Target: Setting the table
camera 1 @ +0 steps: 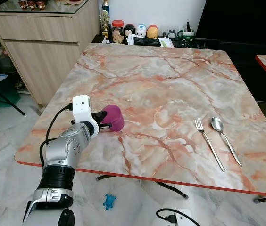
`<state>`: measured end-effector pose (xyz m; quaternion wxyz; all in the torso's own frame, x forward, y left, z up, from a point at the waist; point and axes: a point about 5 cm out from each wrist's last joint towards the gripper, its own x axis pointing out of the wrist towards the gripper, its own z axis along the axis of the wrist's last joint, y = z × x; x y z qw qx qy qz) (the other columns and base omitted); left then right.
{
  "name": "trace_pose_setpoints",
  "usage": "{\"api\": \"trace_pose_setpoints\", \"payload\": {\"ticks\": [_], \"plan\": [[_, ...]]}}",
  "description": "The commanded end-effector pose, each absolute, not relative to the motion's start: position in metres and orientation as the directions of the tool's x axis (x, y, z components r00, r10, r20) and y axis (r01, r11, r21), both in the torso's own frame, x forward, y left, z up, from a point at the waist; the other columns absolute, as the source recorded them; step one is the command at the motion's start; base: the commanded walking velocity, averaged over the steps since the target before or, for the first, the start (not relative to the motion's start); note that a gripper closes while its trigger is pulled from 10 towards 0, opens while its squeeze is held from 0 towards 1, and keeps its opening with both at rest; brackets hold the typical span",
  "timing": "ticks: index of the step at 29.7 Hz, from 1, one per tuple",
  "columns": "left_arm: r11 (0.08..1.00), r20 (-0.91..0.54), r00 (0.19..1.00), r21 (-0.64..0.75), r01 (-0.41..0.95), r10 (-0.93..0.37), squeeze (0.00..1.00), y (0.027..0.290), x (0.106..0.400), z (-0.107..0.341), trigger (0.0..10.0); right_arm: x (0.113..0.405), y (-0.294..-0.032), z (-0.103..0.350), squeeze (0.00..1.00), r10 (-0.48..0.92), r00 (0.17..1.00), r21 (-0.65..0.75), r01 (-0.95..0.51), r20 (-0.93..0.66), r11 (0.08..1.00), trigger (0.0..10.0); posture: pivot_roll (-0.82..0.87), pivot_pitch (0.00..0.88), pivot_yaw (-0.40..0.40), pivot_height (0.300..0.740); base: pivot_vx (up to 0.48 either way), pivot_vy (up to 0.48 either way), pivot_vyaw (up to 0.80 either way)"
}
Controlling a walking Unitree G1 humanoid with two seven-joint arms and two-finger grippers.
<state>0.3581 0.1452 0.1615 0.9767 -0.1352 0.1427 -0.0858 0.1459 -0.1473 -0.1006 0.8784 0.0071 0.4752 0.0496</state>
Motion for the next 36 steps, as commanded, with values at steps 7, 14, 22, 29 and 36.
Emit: {"api": "trace_pose_setpoints", "payload": {"ticks": [7, 14, 22, 29, 36], "plan": [[0.930, -0.037, 0.975, -0.313, 0.195, -0.217, 0.00, 0.143, 0.351, 0.184, 1.8, 0.146, -0.150, -0.101, 0.00, 0.085, 0.539, 0.051, -0.078, -0.838, 0.996, 10.0, 0.15, 0.022, -0.037, 0.740, 0.000, 0.000, 0.00], [0.943, 0.120, 0.979, -0.270, 0.194, -0.166, 0.00, 0.145, 0.338, 0.196, 10.0, 0.154, -0.148, -0.098, 0.00, 0.085, 0.548, 0.047, -0.083, -0.832, 0.995, 10.0, 0.15, 0.019, -0.042, 0.740, 0.000, 0.000, 0.00], [0.990, 0.311, 0.946, -0.078, 0.117, -0.088, 0.00, 0.154, 0.318, 0.201, 10.0, 0.151, -0.149, -0.099, 0.00, 0.044, 0.553, 0.061, 0.012, -0.832, 0.998, 10.0, 0.13, 0.014, -0.044, 0.740, 0.000, 0.000, 0.00], [0.997, 0.364, 0.928, 0.009, 0.078, -0.076, 0.00, 0.154, 0.321, 0.209, 10.0, 0.151, -0.155, -0.099, 0.00, 0.033, 0.553, 0.057, 0.025, -0.833, 0.998, 10.0, 0.14, 0.000, -0.043, 0.740, 0.000, -0.035, 0.00], [0.997, 0.381, 0.922, 0.012, 0.071, -0.071, 0.00, 0.154, 0.323, 0.208, 10.0, 0.156, -0.160, -0.097, 0.00, 0.028, 0.561, 0.060, 0.039, -0.827, 0.997, 10.0, 0.13, 0.000, -0.038, 0.740, 0.000, -0.426, 0.00]]}}
